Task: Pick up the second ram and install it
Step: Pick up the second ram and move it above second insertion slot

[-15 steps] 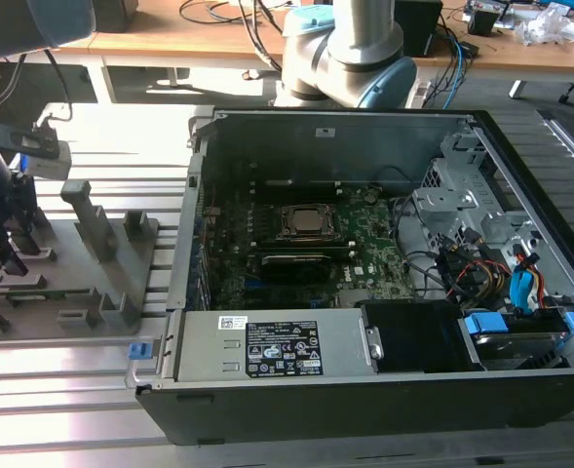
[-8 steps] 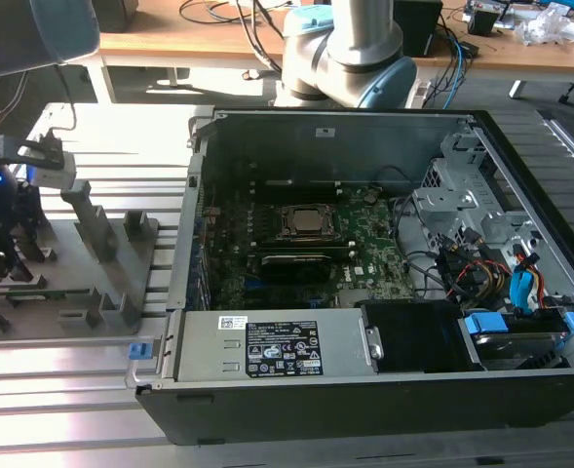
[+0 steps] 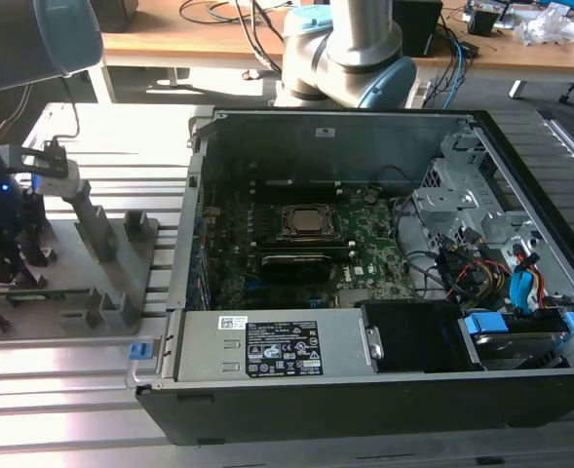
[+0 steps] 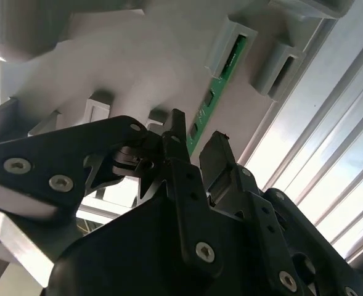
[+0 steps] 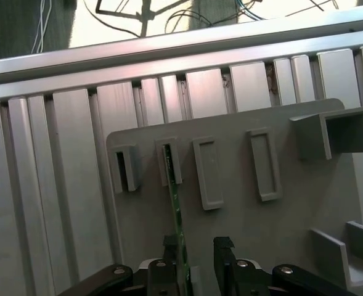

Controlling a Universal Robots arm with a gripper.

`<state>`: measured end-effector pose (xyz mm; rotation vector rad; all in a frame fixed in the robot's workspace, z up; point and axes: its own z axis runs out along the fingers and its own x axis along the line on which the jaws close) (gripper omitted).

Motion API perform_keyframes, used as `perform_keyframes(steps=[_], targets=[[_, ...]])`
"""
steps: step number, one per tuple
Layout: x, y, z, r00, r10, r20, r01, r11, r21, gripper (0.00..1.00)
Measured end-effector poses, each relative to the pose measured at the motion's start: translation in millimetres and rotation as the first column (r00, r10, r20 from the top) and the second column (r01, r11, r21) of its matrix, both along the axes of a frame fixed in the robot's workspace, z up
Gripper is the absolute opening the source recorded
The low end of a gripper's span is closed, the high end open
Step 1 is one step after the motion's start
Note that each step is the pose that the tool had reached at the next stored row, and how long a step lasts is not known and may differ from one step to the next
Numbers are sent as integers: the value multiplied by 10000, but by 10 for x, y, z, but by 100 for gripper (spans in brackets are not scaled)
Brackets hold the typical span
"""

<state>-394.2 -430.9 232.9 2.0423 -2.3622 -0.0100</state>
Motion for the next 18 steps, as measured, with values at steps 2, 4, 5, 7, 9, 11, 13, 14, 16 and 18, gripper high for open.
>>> perform_keyframes(steps=[2,4,5,7,9,11,13,14,16,18], targets=[[0,0,-34,10000,0,0,0,10000,0,37],[0,0,-63,10000,-1,0,1,10000,0,37],[0,0,-70,10000,-1,1,1,10000,0,37],[0,0,-93,10000,0,-1,0,10000,-1,37],[-2,-2,-117,10000,27,-1,-27,10000,-2,37],[-1,-20,-129,9998,218,-1,-218,9998,-1,37],[-5,-35,-133,9995,306,-1,-306,9995,-1,37],[-12,-64,-143,9989,458,0,-458,9989,0,37],[-18,-83,-157,9973,736,1,-736,9973,0,37],[-18,-87,-181,9917,1288,0,-1288,9917,-1,37]])
